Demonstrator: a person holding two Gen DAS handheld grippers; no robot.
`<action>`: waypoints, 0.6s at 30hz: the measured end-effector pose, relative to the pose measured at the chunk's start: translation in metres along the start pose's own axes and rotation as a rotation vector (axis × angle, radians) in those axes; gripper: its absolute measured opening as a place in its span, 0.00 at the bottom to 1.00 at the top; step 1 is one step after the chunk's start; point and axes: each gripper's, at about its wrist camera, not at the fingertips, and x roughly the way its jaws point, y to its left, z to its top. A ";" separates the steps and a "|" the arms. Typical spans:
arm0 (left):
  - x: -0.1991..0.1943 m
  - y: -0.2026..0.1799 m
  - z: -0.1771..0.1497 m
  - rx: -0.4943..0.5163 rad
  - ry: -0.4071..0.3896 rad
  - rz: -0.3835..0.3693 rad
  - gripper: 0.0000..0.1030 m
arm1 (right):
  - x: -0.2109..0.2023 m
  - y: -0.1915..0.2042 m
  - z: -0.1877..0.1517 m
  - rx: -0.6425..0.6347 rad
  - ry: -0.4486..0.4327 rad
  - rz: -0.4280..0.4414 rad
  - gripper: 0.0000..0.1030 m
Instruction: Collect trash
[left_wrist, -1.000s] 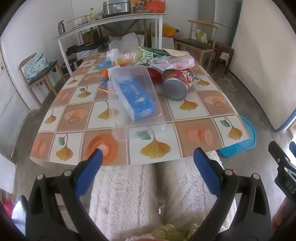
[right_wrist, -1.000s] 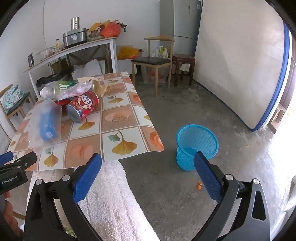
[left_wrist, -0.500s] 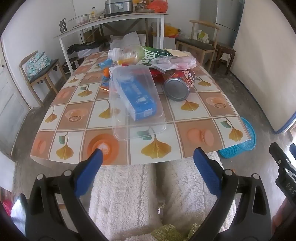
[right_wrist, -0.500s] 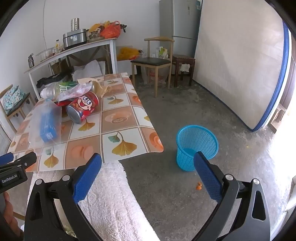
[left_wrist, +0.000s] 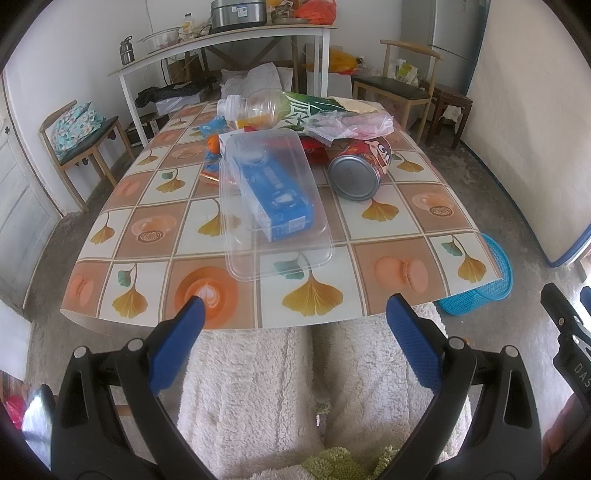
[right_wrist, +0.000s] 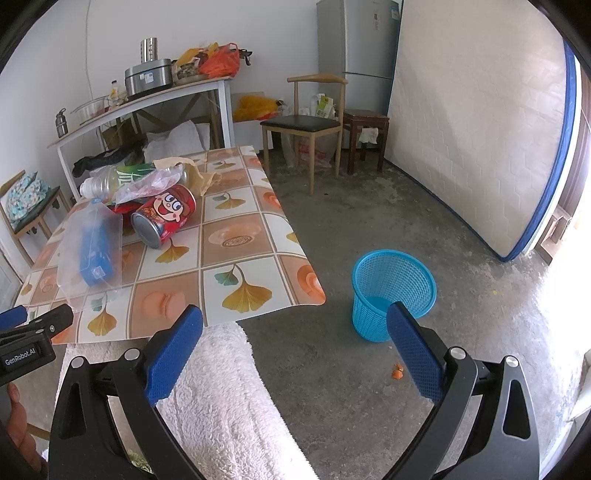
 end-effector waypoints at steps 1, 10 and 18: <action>0.000 0.000 0.000 0.000 0.000 0.000 0.92 | 0.000 0.000 0.000 0.000 -0.001 0.000 0.94; 0.000 -0.001 0.000 0.000 0.001 0.001 0.92 | 0.000 0.000 0.000 0.000 -0.001 0.001 0.94; 0.000 0.002 -0.001 0.000 0.005 0.002 0.92 | 0.001 0.000 -0.001 0.000 0.000 0.001 0.94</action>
